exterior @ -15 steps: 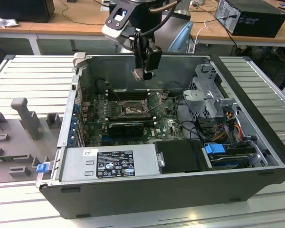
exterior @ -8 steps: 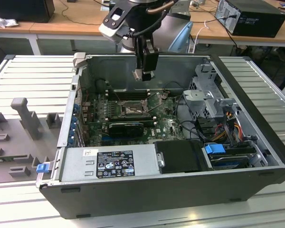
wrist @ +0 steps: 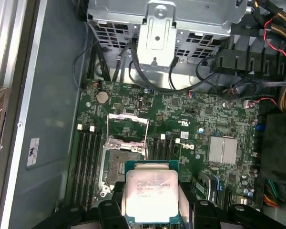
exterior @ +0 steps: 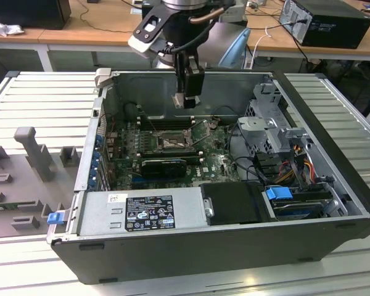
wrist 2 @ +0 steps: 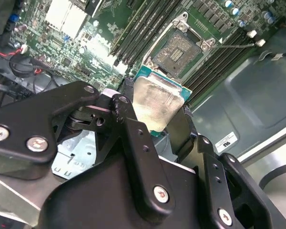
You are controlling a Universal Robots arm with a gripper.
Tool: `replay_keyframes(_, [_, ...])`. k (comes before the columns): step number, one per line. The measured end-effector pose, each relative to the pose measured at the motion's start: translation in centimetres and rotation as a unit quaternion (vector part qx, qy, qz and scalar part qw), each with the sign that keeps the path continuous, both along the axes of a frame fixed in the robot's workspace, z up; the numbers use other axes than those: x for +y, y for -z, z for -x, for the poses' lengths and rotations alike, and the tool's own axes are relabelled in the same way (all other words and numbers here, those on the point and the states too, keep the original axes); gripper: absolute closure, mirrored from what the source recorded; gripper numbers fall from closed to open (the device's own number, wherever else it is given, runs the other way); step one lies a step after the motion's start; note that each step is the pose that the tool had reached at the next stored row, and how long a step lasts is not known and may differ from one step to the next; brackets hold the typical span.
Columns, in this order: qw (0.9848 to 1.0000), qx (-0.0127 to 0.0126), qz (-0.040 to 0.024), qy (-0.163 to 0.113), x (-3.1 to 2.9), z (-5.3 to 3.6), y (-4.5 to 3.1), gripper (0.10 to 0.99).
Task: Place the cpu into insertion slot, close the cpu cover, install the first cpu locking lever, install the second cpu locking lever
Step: 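Place the cpu into insertion slot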
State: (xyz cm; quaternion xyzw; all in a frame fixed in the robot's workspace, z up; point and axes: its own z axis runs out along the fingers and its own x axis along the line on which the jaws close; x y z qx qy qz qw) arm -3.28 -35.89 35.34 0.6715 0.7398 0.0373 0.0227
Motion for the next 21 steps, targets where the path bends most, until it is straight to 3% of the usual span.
replay_keyframes(4, [0.999,0.0,0.0,0.044,0.0,0.0,0.47,0.557])
replay_keyframes(8, [0.9986,-0.0002,0.0001,0.054,-0.01,0.01,0.76,0.557])
replay_keyframes(13, [0.9983,-0.0003,0.0017,0.058,0.0,0.05,1.95,0.557])
replay_keyframes(16, [0.9971,-0.0001,0.0017,0.077,0.01,0.06,2.53,0.557])
replay_keyframes(21, [0.9988,0.0003,-0.0017,0.05,0.04,0.11,3.31,0.557])
